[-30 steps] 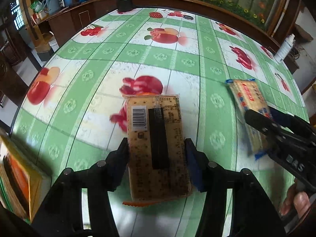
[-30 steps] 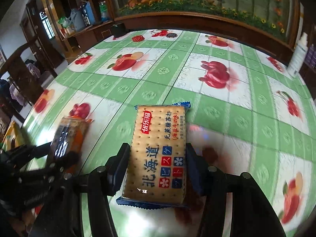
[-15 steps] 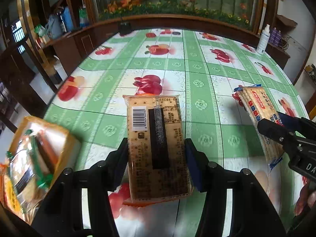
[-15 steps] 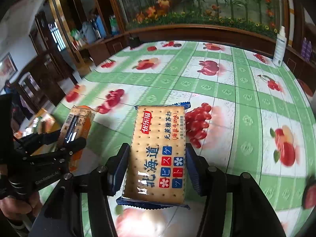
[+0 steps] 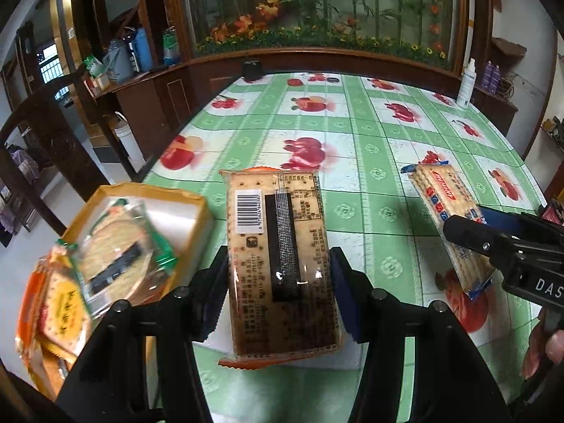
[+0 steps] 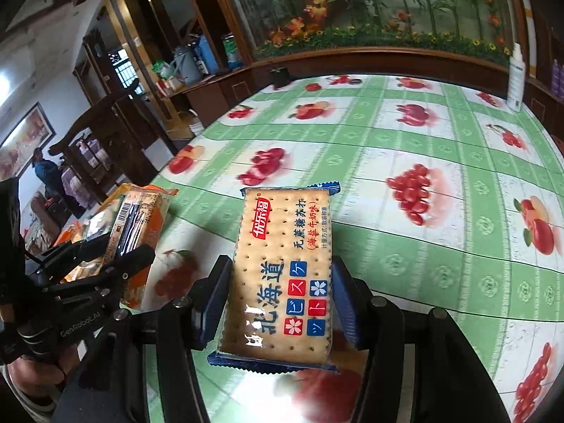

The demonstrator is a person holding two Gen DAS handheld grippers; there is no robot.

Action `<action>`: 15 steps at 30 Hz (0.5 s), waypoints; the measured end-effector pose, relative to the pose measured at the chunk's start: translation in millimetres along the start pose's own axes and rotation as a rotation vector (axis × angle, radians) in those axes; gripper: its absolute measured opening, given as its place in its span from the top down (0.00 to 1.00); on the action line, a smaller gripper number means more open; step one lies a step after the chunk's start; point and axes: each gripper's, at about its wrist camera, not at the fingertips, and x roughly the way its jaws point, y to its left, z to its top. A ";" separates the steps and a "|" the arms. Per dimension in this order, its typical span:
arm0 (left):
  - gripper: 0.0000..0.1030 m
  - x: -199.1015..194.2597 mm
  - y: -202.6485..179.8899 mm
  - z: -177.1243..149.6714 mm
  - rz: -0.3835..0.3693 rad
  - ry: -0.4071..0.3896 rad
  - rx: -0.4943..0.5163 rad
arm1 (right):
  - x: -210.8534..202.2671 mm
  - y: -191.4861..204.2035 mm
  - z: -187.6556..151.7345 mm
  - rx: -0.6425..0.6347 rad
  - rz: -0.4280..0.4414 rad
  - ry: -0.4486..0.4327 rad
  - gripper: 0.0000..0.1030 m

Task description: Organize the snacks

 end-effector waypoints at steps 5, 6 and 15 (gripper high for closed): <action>0.45 -6.9 14.4 -6.4 0.008 -0.007 -0.026 | 4.2 19.8 1.5 -0.036 0.012 0.003 0.46; 0.45 -7.4 16.6 -7.3 0.009 -0.007 -0.031 | 5.0 24.4 2.0 -0.046 0.011 0.003 0.46; 0.45 -16.2 30.9 -13.0 0.022 -0.020 -0.047 | 4.2 51.3 1.1 -0.110 0.006 0.004 0.46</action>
